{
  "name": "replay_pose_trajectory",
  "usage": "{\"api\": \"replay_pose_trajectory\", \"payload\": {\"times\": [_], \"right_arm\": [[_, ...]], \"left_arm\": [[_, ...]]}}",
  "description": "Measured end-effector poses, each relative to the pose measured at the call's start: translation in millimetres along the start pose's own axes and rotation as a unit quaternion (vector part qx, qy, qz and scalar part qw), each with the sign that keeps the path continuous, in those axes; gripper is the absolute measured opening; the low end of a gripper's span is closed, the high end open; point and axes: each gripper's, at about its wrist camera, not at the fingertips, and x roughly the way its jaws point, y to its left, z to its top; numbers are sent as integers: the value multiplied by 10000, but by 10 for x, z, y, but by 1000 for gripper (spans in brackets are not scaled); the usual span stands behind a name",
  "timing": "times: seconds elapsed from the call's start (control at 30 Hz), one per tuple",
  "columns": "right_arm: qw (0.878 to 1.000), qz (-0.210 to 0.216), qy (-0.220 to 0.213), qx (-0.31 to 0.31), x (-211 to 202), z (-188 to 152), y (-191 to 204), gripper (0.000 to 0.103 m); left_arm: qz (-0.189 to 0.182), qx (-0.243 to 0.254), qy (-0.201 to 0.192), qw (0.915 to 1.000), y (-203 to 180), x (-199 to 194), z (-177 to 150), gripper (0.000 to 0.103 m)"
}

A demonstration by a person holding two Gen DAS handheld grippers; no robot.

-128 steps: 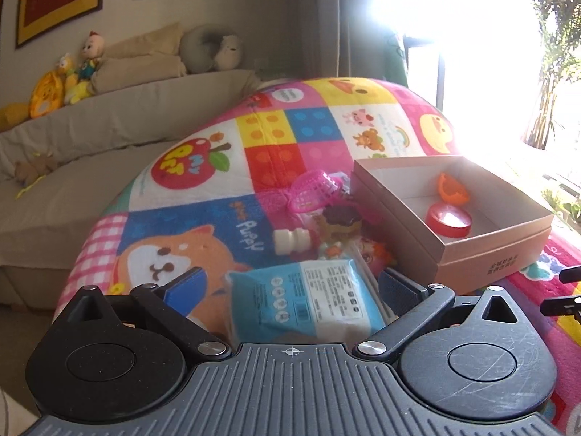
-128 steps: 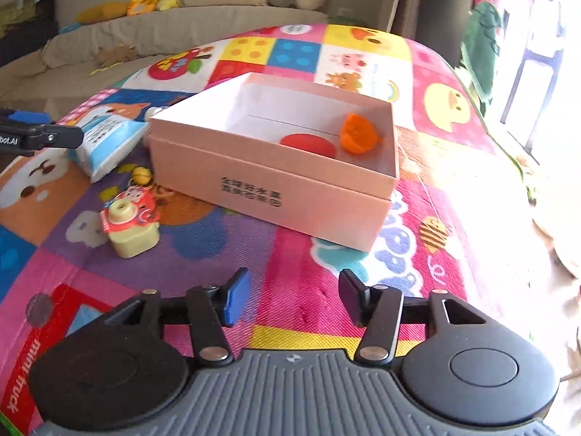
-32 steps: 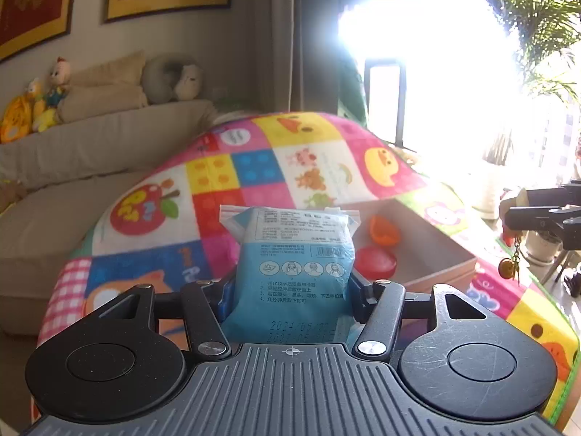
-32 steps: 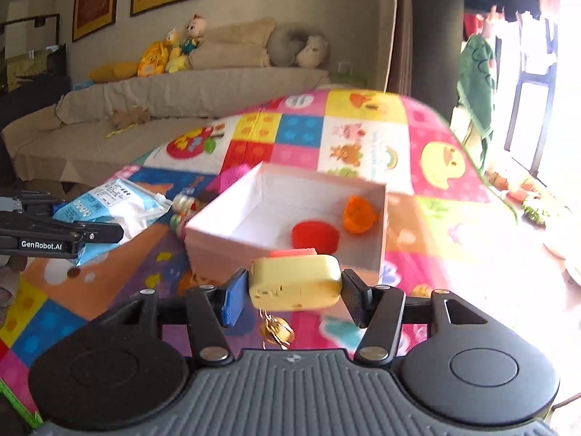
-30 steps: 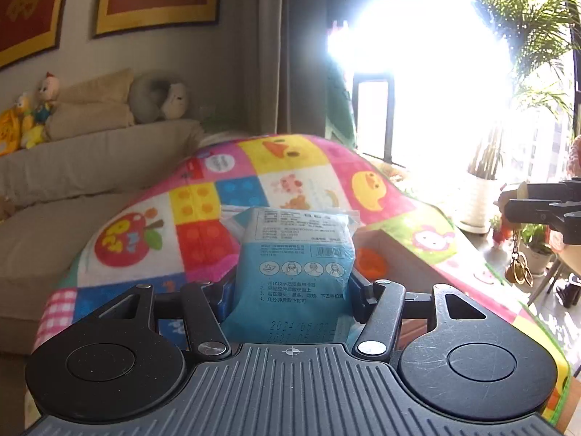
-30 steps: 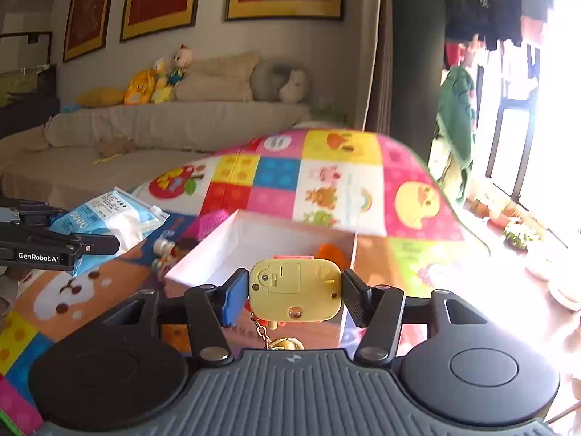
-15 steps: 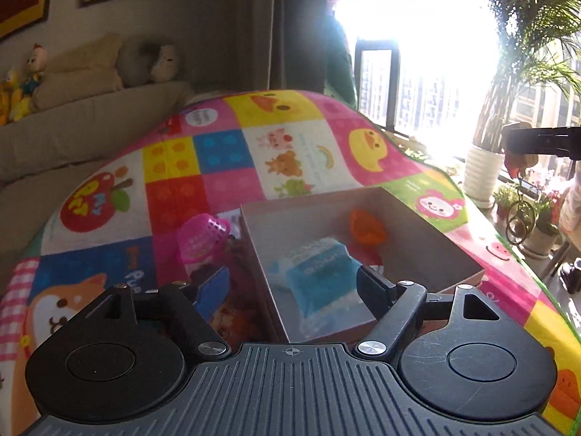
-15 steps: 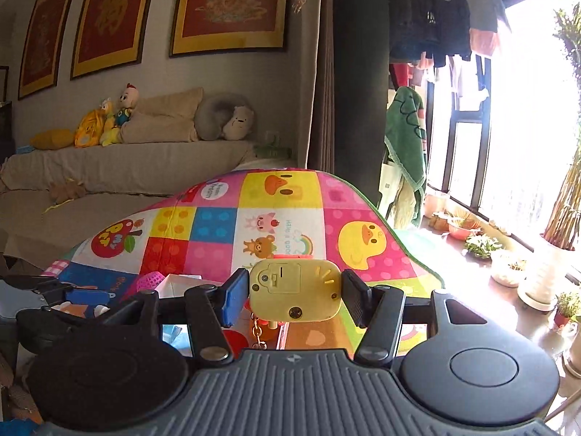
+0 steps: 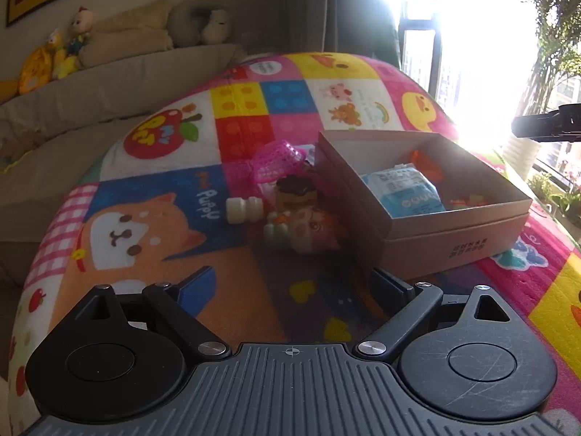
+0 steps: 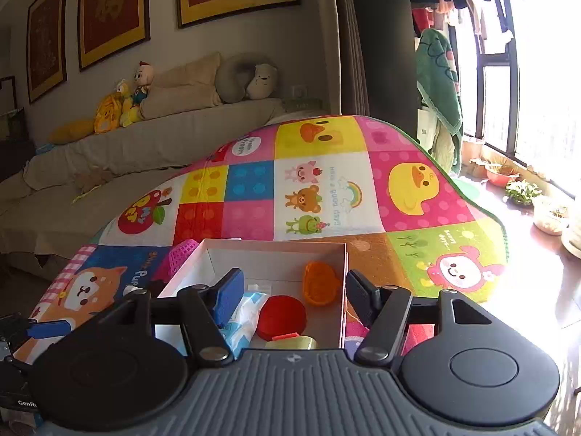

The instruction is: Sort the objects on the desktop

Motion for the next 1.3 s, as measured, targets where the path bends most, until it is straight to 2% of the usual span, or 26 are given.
{"api": "replay_pose_trajectory", "payload": {"times": [0.1,0.27,0.43,0.57,0.63,0.77,0.87,0.93,0.97,1.0,1.03,1.1,1.23,1.3], "right_arm": [[9997,-69,58,-224,-80,-118,44,64],[9983,-103,147,-549,-70,-213,191,73],[9967,580,553,-126,103,-18,336,76],[9906,972,930,244,420,340,557,89],[9858,1180,1184,183,733,592,775,89],[9736,1131,1961,290,1589,974,1110,89],[9673,694,2428,250,2340,1086,1261,89],[9632,185,2666,281,2812,1086,1274,89],[9612,13,2738,325,2997,1075,1257,88],[9590,-127,2809,356,3147,1056,1243,81],[9555,-255,2913,377,3300,1027,1221,68],[9463,-393,3165,529,3515,970,1172,55],[9351,-219,3401,974,3630,949,1158,53],[9286,11,3537,1124,3611,896,1241,53]], "left_arm": [[138,-176,106,9997,101,53,-53,95],[187,-272,18,9995,145,82,-72,95],[429,-348,-67,9985,263,129,-117,97],[166,-1101,63,9938,534,185,-149,97],[90,-1509,6,9885,662,169,-187,97],[-127,-1629,-259,9862,708,88,-223,99],[-283,-1607,-331,9860,697,69,-224,99],[-316,-1669,-402,9846,714,51,-233,99],[-345,-1708,-430,9838,729,46,-238,99],[-383,-1740,-434,9830,741,47,-240,99],[-422,-1795,-423,9819,764,53,-243,99],[-463,-1921,-433,9793,806,50,-253,99],[-488,-2058,-415,9765,856,47,-259,99],[-462,-2032,-438,9771,846,27,-262,100]]}}
